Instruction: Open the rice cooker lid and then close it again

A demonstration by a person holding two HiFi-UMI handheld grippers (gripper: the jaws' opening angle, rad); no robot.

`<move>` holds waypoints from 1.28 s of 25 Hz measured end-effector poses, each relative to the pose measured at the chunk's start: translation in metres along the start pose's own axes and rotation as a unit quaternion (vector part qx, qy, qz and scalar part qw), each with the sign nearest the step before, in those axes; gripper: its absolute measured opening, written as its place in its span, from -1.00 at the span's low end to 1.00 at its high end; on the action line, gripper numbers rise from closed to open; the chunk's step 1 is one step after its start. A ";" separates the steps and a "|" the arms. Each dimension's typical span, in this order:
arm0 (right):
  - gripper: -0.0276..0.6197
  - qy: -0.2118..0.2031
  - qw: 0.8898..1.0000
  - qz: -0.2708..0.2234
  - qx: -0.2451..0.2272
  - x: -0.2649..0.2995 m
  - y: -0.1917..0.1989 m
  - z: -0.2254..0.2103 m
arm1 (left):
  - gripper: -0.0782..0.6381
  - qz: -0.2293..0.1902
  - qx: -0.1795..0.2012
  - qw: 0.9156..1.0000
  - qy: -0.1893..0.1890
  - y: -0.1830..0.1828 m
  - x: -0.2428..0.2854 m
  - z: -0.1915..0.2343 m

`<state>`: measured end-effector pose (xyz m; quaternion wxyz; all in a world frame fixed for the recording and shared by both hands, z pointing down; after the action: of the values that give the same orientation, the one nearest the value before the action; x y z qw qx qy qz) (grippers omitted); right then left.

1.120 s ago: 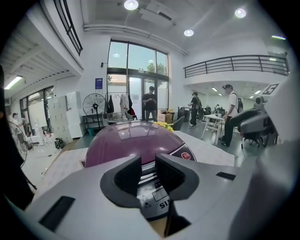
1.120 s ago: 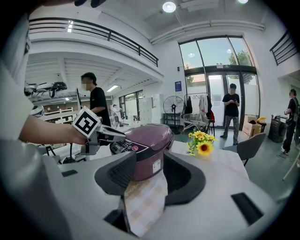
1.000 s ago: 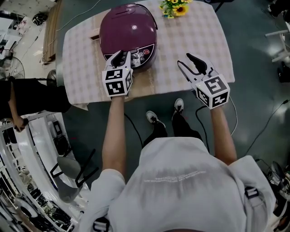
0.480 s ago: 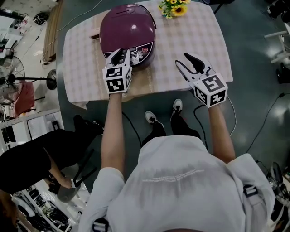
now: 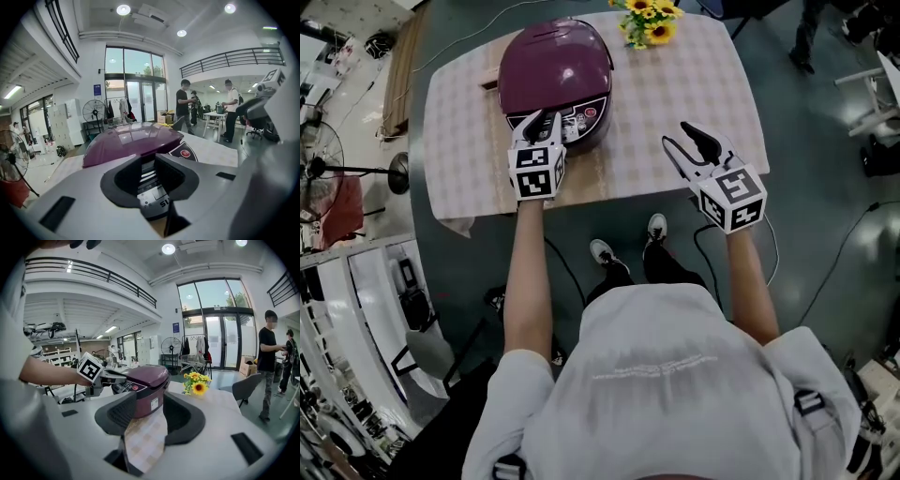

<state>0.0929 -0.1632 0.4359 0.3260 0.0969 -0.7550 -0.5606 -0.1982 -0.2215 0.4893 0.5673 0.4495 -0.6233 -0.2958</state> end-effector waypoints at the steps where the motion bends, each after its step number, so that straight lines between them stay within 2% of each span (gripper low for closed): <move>1: -0.32 0.002 1.000 0.000 0.000 -0.001 -0.001 -0.001 | -0.49 -0.001 0.001 1.000 -0.001 0.000 0.001 0.000; 5: -0.32 0.007 1.000 -0.005 -0.005 -0.003 -0.008 -0.002 | -0.50 -0.009 -0.003 1.000 -0.007 0.001 0.001 -0.001; 10: -0.32 0.015 0.999 -0.024 -0.018 -0.011 -0.023 -0.001 | -0.50 -0.026 -0.026 0.999 -0.009 0.003 0.000 0.000; 16: -0.33 0.027 0.998 -0.043 -0.031 -0.022 -0.041 0.001 | -0.50 -0.009 -0.043 0.999 0.009 -0.001 -0.001 0.006; 26: -0.33 0.026 0.997 -0.061 -0.049 -0.026 -0.058 0.001 | -0.48 0.016 -0.036 0.998 0.041 -0.002 -0.003 0.007; 32: -0.33 0.016 0.995 -0.065 -0.073 -0.023 -0.078 -0.003 | -0.48 -0.028 -0.045 0.999 0.012 -0.028 -0.030 0.029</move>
<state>0.0955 -0.1816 0.3566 0.3073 0.1303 -0.6989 -0.6326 -0.2213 -0.2108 0.4464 0.5859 0.4448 -0.5895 -0.3338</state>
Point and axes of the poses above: the fingertips, and each gripper's own axes: x forward along the fingers, z to its left, y out of its underside, the point moved 7 cm from there along -x, backward along the fingers, and after that the axes turned 12 degrees about -y, right-handed, at the moved point
